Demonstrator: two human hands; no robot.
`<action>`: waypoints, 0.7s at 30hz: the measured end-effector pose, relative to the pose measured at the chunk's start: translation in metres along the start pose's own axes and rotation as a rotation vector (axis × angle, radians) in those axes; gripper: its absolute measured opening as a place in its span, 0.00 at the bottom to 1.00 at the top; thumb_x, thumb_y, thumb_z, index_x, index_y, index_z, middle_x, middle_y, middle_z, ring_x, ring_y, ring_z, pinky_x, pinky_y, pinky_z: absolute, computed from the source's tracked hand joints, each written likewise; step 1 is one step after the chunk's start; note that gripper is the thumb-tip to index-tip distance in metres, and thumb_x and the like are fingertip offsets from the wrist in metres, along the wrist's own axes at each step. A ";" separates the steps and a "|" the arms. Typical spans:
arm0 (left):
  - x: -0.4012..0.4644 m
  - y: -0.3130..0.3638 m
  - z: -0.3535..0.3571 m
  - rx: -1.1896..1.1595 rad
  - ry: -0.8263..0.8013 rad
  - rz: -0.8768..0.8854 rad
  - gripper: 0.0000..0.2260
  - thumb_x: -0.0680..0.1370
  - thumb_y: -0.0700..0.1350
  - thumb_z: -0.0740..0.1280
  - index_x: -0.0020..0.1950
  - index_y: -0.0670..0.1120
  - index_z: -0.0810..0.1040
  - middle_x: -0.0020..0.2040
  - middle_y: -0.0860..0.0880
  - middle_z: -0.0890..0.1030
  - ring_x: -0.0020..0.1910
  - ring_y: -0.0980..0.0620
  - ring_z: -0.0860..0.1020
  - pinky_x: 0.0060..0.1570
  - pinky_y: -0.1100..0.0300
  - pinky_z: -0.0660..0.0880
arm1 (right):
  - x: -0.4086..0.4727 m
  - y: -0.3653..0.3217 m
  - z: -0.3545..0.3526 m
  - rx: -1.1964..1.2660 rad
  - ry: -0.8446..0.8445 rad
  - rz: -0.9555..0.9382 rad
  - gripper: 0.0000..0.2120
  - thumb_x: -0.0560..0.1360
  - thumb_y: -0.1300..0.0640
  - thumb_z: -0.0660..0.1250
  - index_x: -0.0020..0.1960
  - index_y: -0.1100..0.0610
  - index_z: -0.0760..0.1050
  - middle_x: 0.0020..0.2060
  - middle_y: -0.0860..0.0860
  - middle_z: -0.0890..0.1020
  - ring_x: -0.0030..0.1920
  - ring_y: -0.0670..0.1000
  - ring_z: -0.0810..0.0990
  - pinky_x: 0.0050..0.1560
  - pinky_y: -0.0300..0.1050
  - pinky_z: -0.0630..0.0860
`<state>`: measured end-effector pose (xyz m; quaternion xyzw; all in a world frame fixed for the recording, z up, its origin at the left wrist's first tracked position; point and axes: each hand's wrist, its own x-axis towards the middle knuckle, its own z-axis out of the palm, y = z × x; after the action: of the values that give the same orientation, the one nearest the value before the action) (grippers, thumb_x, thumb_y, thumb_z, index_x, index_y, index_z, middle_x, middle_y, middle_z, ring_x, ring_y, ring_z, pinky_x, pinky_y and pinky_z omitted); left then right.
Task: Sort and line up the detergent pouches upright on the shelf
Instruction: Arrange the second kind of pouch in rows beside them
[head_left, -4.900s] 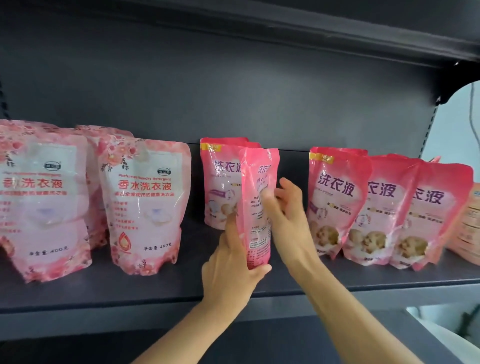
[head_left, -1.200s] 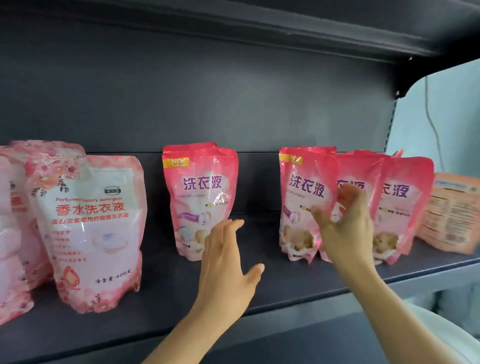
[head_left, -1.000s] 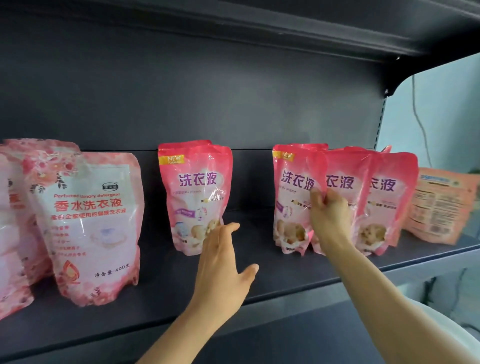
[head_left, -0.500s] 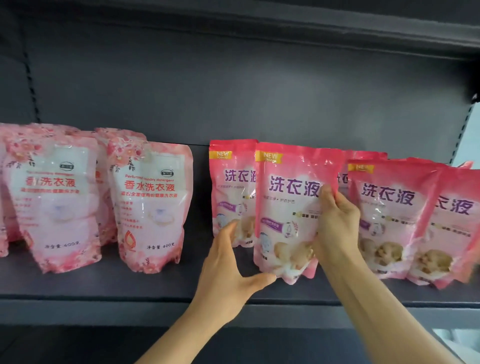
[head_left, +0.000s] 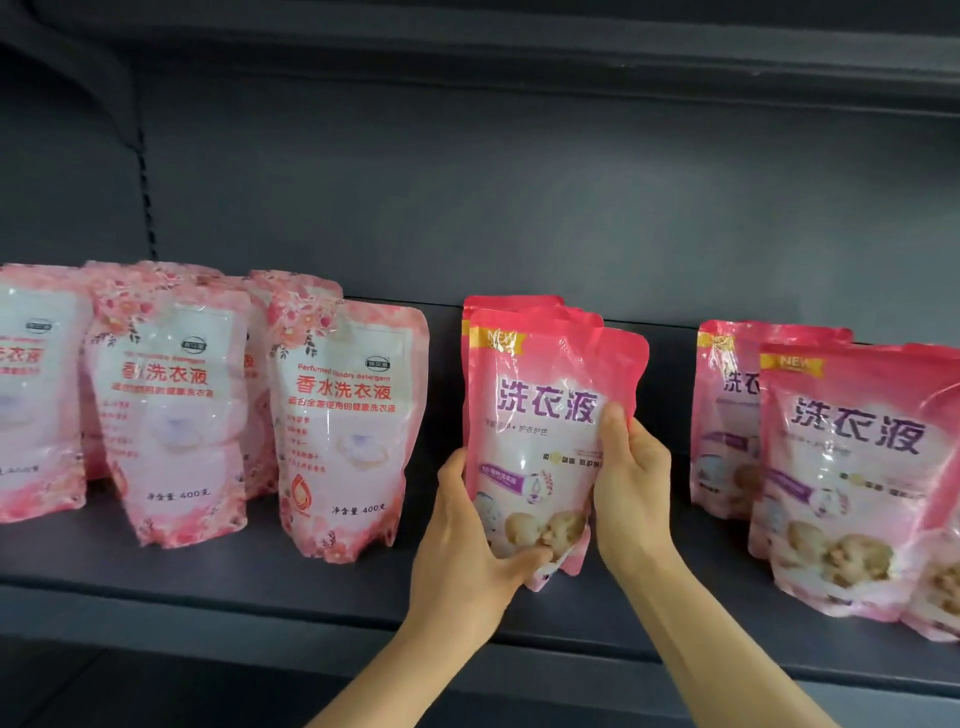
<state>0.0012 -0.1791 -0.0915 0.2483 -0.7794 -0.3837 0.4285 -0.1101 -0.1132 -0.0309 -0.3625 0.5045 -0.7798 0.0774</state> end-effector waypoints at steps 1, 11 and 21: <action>-0.001 -0.001 0.000 0.007 0.007 -0.004 0.47 0.59 0.59 0.78 0.68 0.62 0.52 0.59 0.59 0.76 0.54 0.61 0.78 0.49 0.55 0.80 | -0.001 0.003 -0.004 -0.085 0.013 -0.033 0.18 0.80 0.52 0.57 0.42 0.66 0.72 0.32 0.52 0.76 0.32 0.47 0.74 0.33 0.43 0.73; -0.006 0.000 -0.002 0.135 0.057 0.003 0.46 0.61 0.61 0.77 0.69 0.61 0.50 0.53 0.65 0.71 0.50 0.62 0.76 0.38 0.69 0.72 | 0.009 0.005 -0.018 -0.323 0.084 -0.157 0.22 0.80 0.54 0.59 0.29 0.59 0.62 0.23 0.48 0.63 0.28 0.47 0.59 0.26 0.38 0.58; -0.008 0.003 -0.004 0.133 0.094 -0.046 0.44 0.59 0.57 0.78 0.66 0.61 0.54 0.50 0.64 0.73 0.48 0.62 0.76 0.36 0.71 0.68 | 0.013 0.002 -0.019 -0.385 0.005 -0.158 0.22 0.79 0.53 0.60 0.29 0.58 0.62 0.23 0.46 0.63 0.27 0.45 0.59 0.27 0.35 0.59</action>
<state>0.0090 -0.1730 -0.0912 0.3119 -0.7761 -0.3288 0.4384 -0.1326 -0.1068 -0.0305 -0.4071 0.6143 -0.6736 -0.0558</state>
